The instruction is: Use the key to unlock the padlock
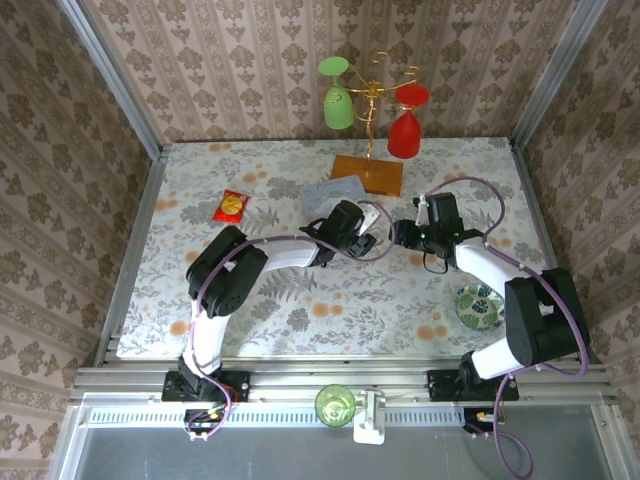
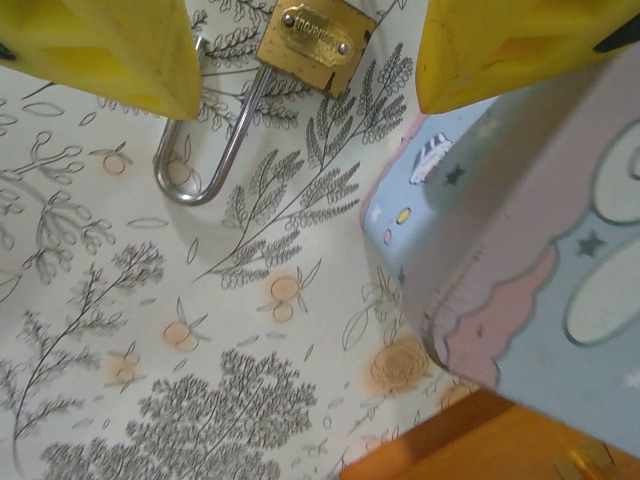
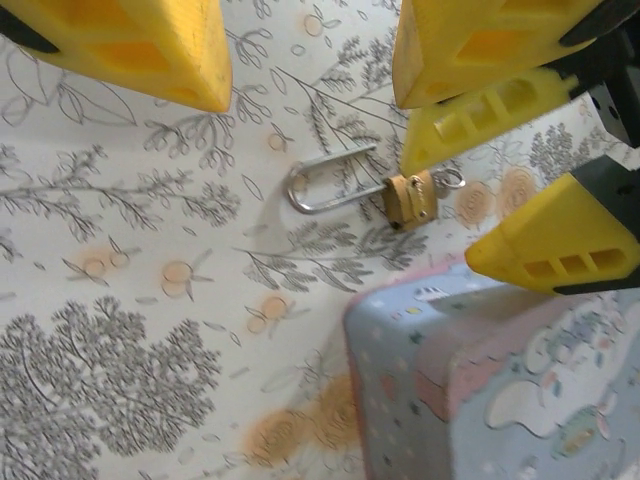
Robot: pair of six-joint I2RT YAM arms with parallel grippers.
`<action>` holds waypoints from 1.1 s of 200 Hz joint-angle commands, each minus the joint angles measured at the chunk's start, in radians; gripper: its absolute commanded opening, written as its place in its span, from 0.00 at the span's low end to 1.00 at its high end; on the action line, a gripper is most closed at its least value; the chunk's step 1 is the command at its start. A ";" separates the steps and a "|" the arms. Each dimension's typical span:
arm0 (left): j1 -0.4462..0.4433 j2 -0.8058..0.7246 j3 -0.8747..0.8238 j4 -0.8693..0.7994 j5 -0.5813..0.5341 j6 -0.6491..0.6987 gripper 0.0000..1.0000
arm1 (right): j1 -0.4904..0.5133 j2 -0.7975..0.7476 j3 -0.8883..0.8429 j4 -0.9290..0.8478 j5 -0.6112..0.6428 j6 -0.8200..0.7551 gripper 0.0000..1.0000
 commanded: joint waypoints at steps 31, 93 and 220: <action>-0.007 0.095 0.092 -0.090 0.000 0.075 0.60 | -0.041 -0.192 -0.106 0.032 0.036 0.046 0.48; -0.039 0.095 0.046 -0.166 -0.024 -0.031 0.27 | -0.060 -0.297 -0.155 -0.015 0.033 0.044 0.49; -0.188 -0.283 -0.386 -0.215 -0.162 -0.362 0.39 | -0.065 -0.457 -0.185 -0.119 0.036 0.033 0.48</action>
